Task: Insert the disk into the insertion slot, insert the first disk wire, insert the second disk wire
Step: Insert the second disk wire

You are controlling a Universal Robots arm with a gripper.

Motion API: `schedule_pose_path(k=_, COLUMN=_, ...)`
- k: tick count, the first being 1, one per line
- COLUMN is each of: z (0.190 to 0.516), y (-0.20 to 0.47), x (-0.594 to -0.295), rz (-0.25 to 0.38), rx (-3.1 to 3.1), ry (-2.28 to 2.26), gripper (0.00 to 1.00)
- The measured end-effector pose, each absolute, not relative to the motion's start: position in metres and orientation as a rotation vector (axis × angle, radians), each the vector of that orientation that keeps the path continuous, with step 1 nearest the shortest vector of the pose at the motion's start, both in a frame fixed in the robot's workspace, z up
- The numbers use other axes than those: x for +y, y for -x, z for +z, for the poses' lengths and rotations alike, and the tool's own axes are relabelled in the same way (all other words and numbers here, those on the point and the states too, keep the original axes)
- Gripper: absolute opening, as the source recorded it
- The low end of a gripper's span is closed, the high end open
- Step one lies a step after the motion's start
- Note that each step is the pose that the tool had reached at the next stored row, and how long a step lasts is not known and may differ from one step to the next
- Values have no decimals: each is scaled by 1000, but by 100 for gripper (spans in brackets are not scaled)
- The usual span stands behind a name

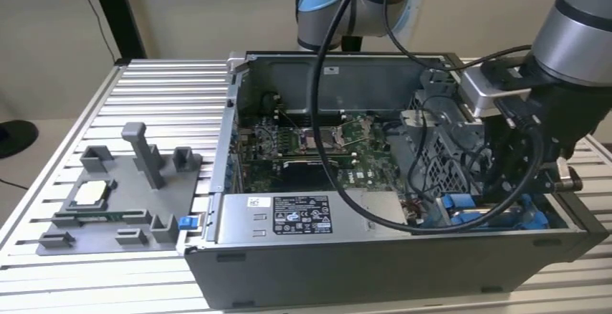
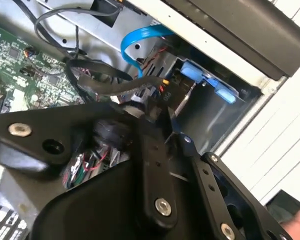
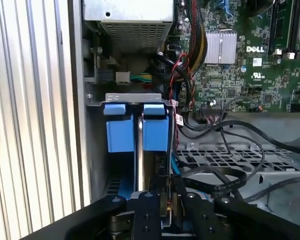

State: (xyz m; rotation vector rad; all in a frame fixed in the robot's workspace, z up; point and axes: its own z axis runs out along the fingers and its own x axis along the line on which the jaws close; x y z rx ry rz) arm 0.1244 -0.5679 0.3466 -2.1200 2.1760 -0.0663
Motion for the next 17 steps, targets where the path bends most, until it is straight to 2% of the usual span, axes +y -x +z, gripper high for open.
schedule_pose_path(k=10, z=392, y=-124, x=-568, rz=-67, rx=2176, ry=2120, gripper=100)
schedule_pose_path(k=17, z=394, y=-124, x=-568, rz=-67, rx=2176, ry=2120, gripper=100)
